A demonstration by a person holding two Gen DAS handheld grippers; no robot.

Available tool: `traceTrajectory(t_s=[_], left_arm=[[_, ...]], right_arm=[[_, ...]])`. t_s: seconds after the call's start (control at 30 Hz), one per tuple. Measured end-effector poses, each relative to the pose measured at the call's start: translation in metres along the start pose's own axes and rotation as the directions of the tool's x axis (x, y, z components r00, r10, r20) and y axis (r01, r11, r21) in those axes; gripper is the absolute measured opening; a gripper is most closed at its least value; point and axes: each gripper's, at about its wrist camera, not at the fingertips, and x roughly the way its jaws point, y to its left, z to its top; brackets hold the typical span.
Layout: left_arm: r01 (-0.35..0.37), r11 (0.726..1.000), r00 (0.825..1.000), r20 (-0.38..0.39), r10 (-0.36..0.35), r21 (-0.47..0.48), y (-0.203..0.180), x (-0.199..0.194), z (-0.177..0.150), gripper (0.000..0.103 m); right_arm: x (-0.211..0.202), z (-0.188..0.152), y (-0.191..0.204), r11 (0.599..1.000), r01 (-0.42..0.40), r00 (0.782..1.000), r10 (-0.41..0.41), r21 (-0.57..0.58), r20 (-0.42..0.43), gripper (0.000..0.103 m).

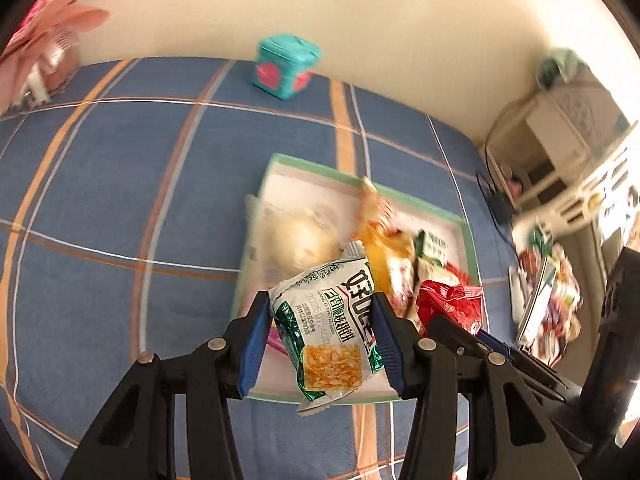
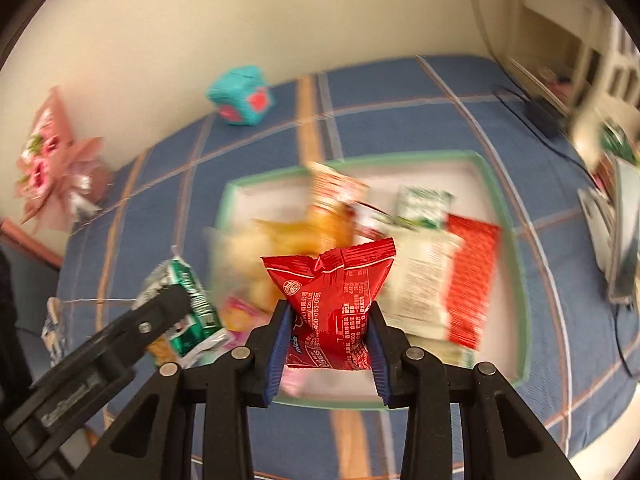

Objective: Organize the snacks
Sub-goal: 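Carry the cracker bag and red snack bag over the tray with both tools, then open both tools to drop the cracker bag and red snack bag into the tray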

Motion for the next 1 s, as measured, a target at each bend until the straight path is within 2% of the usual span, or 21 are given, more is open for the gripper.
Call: traceTrajectory(t_s=[0.2,0.33,0.4,0.43,0.47,0.53,0.6,0.63,0.67,0.7,0.77,0.83,0.9,1.0], left_arm=[[0.022,1.000,0.997,-0.076,-0.023,-0.013,-0.005,0.029,-0.002,0.052],[0.023,0.999,0.994,-0.103,-0.026,-0.035,0.001,0.031,-0.005,0.056],[0.031,0.999,0.995,-0.095,-0.035,-0.041,0.003,0.026,-0.005,0.063],[0.035,0.998,0.995,-0.087,-0.039,-0.043,0.004,0.023,-0.006,0.064],[0.036,0.998,0.996,-0.080,-0.039,-0.043,0.005,0.020,-0.007,0.065],[0.026,0.999,0.997,-0.070,-0.029,-0.037,0.006,0.014,-0.010,0.065],[-0.022,0.999,0.999,-0.050,0.020,-0.026,0.009,0.006,-0.013,0.066],[-0.050,0.999,0.998,-0.038,0.049,-0.018,0.012,0.002,-0.014,0.066],[-0.085,0.996,0.996,-0.024,0.085,-0.011,0.015,-0.002,-0.016,0.072],[-0.117,0.993,0.993,-0.010,0.117,-0.008,0.018,-0.006,-0.018,0.084],[-0.183,0.983,0.983,0.029,0.183,-0.002,0.025,-0.016,-0.021,0.091],[-0.236,0.972,0.970,0.059,0.236,0.005,0.031,-0.025,-0.025,0.092],[-0.281,0.959,0.957,0.074,0.280,0.018,0.036,-0.032,-0.029,0.101],[-0.332,0.942,0.941,0.091,0.327,0.043,0.044,-0.042,-0.037,0.101]], right_arm=[[0.014,-0.005,-0.024,0.999,0.003,0.999,-0.001,0.046,-0.046,0.040],[0.016,-0.009,-0.028,0.998,-0.003,0.999,0.006,0.057,-0.052,0.042],[0.016,-0.011,-0.028,0.998,-0.007,0.998,0.010,0.061,-0.056,0.048],[0.017,-0.013,-0.028,0.998,-0.006,0.998,0.010,0.060,-0.055,0.059],[0.016,-0.015,-0.027,0.998,-0.005,0.998,0.008,0.056,-0.055,0.064],[0.015,-0.018,-0.024,0.999,-0.001,0.999,0.004,0.049,-0.054,0.064],[0.013,-0.022,-0.023,0.999,0.003,0.999,-0.001,0.049,-0.044,0.065],[0.012,-0.026,-0.023,0.999,0.008,0.999,-0.006,0.050,-0.040,0.070],[0.012,-0.029,-0.023,0.999,0.011,0.999,-0.009,0.049,-0.039,0.076],[0.012,-0.033,-0.022,0.999,0.012,0.999,-0.010,0.047,-0.040,0.078],[0.011,-0.040,-0.020,0.999,0.010,0.999,-0.008,0.038,-0.039,0.084],[0.007,-0.047,-0.016,1.000,0.011,1.000,-0.010,0.026,-0.029,0.091],[0.003,-0.053,-0.012,1.000,0.007,1.000,-0.007,0.013,-0.011,0.100],[-0.007,-0.060,-0.005,1.000,-0.004,1.000,0.004,-0.008,0.021,0.103]])
